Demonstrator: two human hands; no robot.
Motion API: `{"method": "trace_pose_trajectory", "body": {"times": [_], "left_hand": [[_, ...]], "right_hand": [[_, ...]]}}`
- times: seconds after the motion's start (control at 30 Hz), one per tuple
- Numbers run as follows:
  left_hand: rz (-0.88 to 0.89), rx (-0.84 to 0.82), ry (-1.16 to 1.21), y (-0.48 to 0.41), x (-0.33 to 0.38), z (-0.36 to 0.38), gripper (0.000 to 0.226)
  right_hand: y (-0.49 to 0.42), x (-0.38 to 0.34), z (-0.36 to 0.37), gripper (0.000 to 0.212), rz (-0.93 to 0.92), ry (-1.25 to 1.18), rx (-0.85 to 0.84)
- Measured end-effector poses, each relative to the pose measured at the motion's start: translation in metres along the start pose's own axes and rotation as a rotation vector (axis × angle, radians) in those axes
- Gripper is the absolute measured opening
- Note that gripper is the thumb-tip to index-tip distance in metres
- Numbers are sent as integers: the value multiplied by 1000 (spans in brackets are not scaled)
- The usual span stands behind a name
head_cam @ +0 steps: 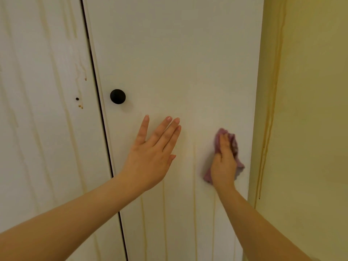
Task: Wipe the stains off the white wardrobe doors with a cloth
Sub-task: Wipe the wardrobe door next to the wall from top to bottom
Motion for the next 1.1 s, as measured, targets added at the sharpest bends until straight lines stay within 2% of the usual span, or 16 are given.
{"method": "trace_pose_trajectory", "body": {"times": [0.07,0.17,0.23,0.3,0.37,0.4,0.43,0.53,0.57,0.63,0.73,0.77,0.93,0.97,1.03,1.1], "left_hand": [[-34,-17,-16,8,-8,-1,60],[-87,-48,-32,18,-22,0,63],[-106,-63,-30,22,-29,-1,65],[-117,-80,-26,27,-34,-3,68],[-126,-90,-40,36,-40,-6,73],[-127,-99,-49,41,-42,-6,79],[-129,-115,-49,46,-44,-6,89],[-154,-185,-22,59,-50,-1,122],[-161,-206,-20,63,-51,1,129],[-176,-240,-23,69,-55,5,140],[-204,-248,-24,72,-60,6,147],[-214,-246,-20,73,-61,5,147],[-251,-240,17,83,-65,3,147],[-259,-240,23,86,-66,3,147],[-276,-234,36,88,-65,3,148],[-288,-239,34,91,-64,2,150]], "right_hand": [[-2,-1,5,57,181,-12,24],[48,-58,45,57,-282,99,-188],[55,-55,46,56,-374,79,-286],[32,-46,32,54,-319,60,-212],[12,-30,22,54,-104,56,-41],[15,-31,28,56,-32,71,-25],[26,-43,37,58,-64,98,-70],[80,-78,66,62,-508,165,-323],[82,-77,64,62,-572,192,-367],[53,-74,57,63,-454,210,-373],[7,-78,43,59,-232,143,-73],[9,-83,48,60,-236,154,-58],[101,-87,76,47,-752,287,-359],[98,-90,74,49,-744,271,-395],[70,-107,76,57,-547,228,-456],[41,-132,78,53,-480,118,-328]]}}
Point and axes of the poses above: each hand's wrist, its own y-axis away from the middle knuckle, its own z-axis out of the palm, x = y × z, the point moved 8 cm from there along -y, towards the middle knuckle, and after that the axes turned 7 degrees about y, right-handed, at the moved point
